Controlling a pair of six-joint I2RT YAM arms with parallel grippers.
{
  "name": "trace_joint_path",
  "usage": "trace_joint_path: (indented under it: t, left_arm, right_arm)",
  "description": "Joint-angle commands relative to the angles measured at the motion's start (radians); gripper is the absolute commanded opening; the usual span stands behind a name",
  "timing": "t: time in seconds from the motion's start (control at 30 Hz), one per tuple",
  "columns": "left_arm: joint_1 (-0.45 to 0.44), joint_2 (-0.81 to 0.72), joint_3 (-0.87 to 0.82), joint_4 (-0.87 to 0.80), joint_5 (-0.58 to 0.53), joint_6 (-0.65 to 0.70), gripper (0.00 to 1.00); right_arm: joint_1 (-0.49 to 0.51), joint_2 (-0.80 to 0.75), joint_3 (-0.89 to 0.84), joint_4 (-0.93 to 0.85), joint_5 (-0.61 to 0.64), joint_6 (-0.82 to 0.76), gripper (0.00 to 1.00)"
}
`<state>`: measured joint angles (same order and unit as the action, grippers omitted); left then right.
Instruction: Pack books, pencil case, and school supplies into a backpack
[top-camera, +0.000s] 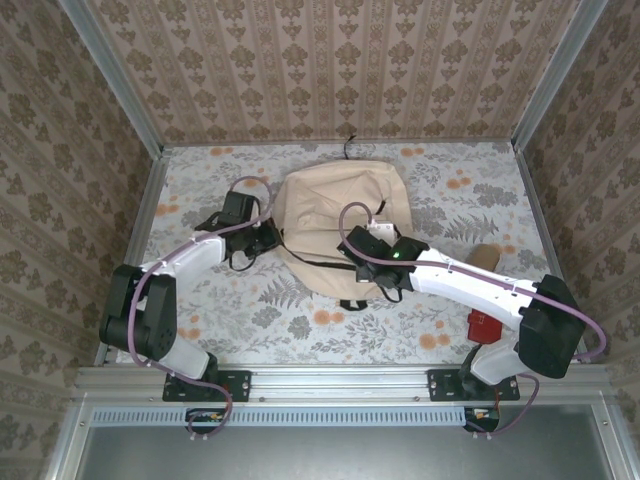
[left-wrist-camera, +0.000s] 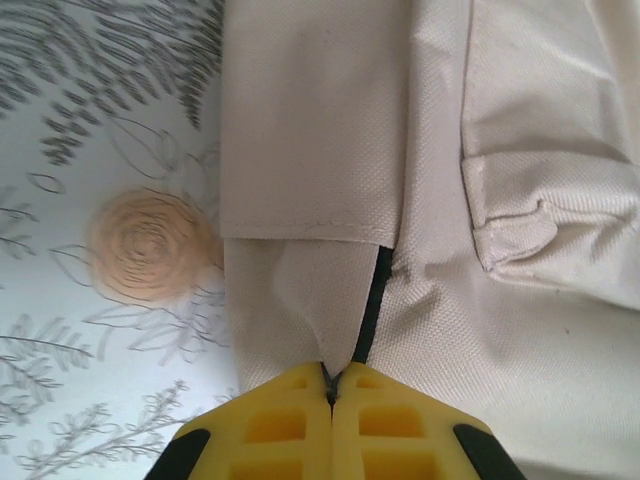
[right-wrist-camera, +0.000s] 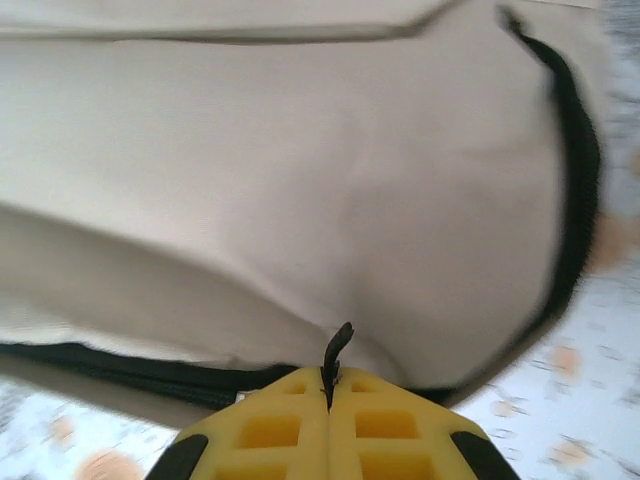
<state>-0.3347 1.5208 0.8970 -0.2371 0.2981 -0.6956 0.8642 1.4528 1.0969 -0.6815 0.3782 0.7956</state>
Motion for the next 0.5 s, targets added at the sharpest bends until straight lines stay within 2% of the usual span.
trace_joint_path:
  t: [0.0, 0.27, 0.4, 0.47]
  left_arm:
    - [0.044, -0.029, -0.004, -0.028, -0.065, 0.034, 0.0]
    - [0.095, 0.015, 0.07, -0.037, -0.033, 0.077, 0.01]
    - [0.096, -0.033, 0.033, -0.065, -0.064, 0.022, 0.35]
    - [0.097, -0.091, -0.019, -0.068, -0.078, -0.019, 0.46]
  right_arm:
    - [0.002, 0.035, 0.006, 0.184, -0.269, -0.11, 0.0]
    - [0.003, 0.138, 0.123, 0.304, -0.432, -0.134, 0.0]
    - [0.002, 0.16, 0.138, 0.355, -0.499, -0.113, 0.0]
    - [0.002, 0.158, 0.132, 0.384, -0.529, -0.108, 0.0]
